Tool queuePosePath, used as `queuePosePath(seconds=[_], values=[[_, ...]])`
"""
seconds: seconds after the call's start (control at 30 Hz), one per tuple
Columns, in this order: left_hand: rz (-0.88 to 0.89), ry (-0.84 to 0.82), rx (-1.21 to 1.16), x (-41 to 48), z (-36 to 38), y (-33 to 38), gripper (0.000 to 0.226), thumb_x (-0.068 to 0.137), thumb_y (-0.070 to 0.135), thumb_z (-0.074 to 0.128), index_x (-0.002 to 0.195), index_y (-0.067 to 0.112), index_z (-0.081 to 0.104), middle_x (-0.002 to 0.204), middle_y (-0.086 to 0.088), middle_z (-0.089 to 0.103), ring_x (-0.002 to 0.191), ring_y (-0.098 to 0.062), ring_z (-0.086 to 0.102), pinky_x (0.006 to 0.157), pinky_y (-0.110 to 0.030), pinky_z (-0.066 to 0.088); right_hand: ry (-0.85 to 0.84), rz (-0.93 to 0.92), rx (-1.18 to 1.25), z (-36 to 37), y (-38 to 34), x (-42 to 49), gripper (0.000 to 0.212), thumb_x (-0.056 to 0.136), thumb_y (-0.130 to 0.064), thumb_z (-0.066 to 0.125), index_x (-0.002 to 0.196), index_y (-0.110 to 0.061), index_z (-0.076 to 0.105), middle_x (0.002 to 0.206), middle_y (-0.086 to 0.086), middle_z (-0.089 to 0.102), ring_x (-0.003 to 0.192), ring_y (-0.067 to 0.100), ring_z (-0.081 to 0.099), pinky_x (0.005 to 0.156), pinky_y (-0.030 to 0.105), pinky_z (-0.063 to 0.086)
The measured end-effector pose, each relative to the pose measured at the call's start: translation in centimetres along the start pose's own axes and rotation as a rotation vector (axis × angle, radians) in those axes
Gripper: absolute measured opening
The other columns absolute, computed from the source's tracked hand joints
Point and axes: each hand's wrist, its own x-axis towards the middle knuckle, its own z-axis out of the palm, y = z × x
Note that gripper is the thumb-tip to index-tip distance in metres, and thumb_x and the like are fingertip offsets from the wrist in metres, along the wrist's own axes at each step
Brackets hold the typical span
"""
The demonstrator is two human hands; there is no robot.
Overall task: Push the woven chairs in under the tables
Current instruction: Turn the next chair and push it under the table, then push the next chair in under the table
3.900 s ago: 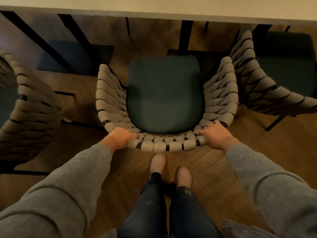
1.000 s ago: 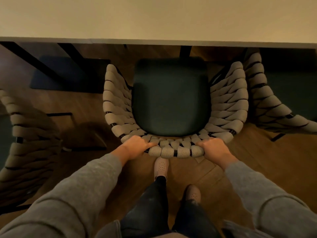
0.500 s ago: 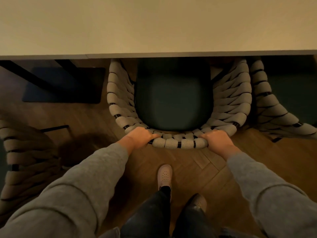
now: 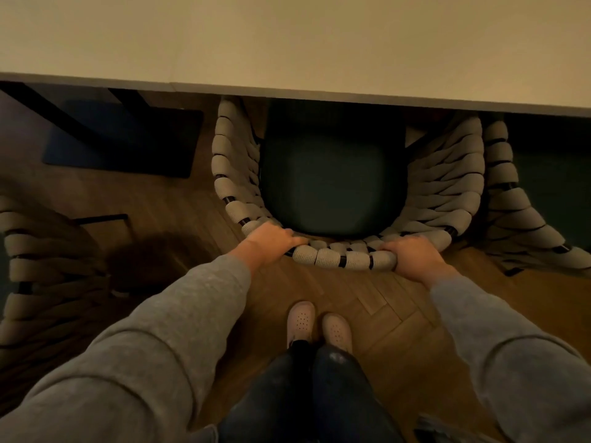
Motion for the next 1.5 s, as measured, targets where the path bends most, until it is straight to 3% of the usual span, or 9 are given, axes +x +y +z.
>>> queuePosePath(seconds=[0.1, 0.23, 0.43, 0.63, 0.8, 0.97, 1.27, 1.5], values=[[-0.066, 0.022, 0.032, -0.3, 0.8, 0.6, 0.068, 0.095, 0.024, 0.057, 0.15, 0.03, 0.018, 0.14, -0.008, 0.046, 0.128, -0.029, 0.047, 0.112, -0.049, 0.028, -0.079, -0.027, -0.018, -0.6, -0.3, -0.3, 0.054, 0.081, -0.045, 0.066, 0.132, -0.039, 0.049, 0.127, -0.008, 0.058, 0.123, 0.018, 0.048, 0.11, 0.047, 0.029], [-0.113, 0.117, -0.095, -2.0, 0.9, 2.1, 0.079, 0.091, 0.027, 0.062, 0.153, 0.027, 0.013, 0.155, -0.011, 0.027, 0.146, -0.03, 0.018, 0.118, -0.052, 0.008, -0.116, -0.062, -0.057, -1.3, -1.0, -1.3, 0.09, 0.078, -0.066, 0.062, 0.151, -0.034, 0.02, 0.148, -0.002, 0.038, 0.14, 0.021, 0.03, 0.119, 0.052, 0.01], [-0.352, 0.289, -0.279, -8.0, 3.0, 2.7, 0.082, 0.09, 0.045, 0.059, 0.154, 0.027, 0.012, 0.161, -0.012, 0.007, 0.149, -0.029, -0.001, 0.118, -0.047, -0.005, 0.006, -0.353, -0.056, -2.2, -6.3, -0.6, 0.11, 0.064, -0.095, 0.022, 0.154, -0.033, 0.011, 0.155, 0.001, 0.03, 0.144, 0.02, 0.023, 0.12, 0.047, 0.001], [-0.759, 0.291, -0.423, -16.8, 6.7, 0.9, 0.071, 0.095, 0.038, 0.052, 0.154, 0.023, 0.014, 0.161, -0.015, -0.001, 0.149, -0.029, -0.007, 0.117, -0.046, -0.006, 0.137, -0.695, -0.117, -5.6, -17.1, 2.8, 0.088, 0.085, -0.066, 0.053, 0.154, -0.03, 0.011, 0.16, 0.004, 0.018, 0.148, 0.021, 0.011, 0.118, 0.039, -0.007], [-1.041, 0.369, -0.519, -25.8, 11.9, -1.6, 0.075, 0.09, 0.039, 0.06, 0.152, 0.021, 0.023, 0.16, -0.017, 0.008, 0.149, -0.03, 0.001, 0.119, -0.049, -0.001, 0.144, -0.917, -0.197, -7.3, -28.4, 5.4, 0.09, 0.084, -0.066, 0.057, 0.153, -0.032, 0.012, 0.159, 0.004, 0.02, 0.148, 0.021, 0.013, 0.117, 0.037, -0.003], [-1.265, 0.33, -0.618, -34.6, 18.3, -5.4, 0.083, 0.085, 0.045, 0.066, 0.152, 0.018, 0.024, 0.159, -0.017, 0.013, 0.148, -0.032, 0.004, 0.119, -0.051, 0.003, 0.186, -1.082, -0.303, -7.4, -40.3, 7.7, 0.089, 0.083, -0.057, 0.064, 0.154, -0.026, 0.018, 0.157, 0.012, 0.025, 0.147, 0.028, 0.018, 0.119, 0.043, 0.005], [-1.334, 0.314, -0.862, -43.1, 26.2, -14.1, 0.096, 0.082, 0.067, 0.055, 0.154, 0.021, 0.012, 0.158, -0.013, 0.017, 0.148, -0.028, 0.007, 0.12, -0.047, 0.004, 0.201, -1.09, -0.521, -9.2, -57.8, 13.1, 0.102, 0.08, -0.038, 0.076, 0.154, -0.027, 0.008, 0.161, 0.012, 0.011, 0.149, 0.029, 0.007, 0.121, 0.05, 0.008], [-1.281, 0.363, -1.176, -41.1, 25.7, -20.4, 0.1, 0.078, 0.074, 0.054, 0.153, 0.016, 0.021, 0.151, -0.01, 0.035, 0.141, -0.027, 0.029, 0.116, -0.045, 0.026, 0.222, -1.128, -0.78, -13.6, -65.2, 19.0, 0.092, 0.087, -0.02, 0.066, 0.155, -0.023, 0.004, 0.162, 0.012, 0.0, 0.149, 0.029, -0.003, 0.121, 0.051, 0.004]])
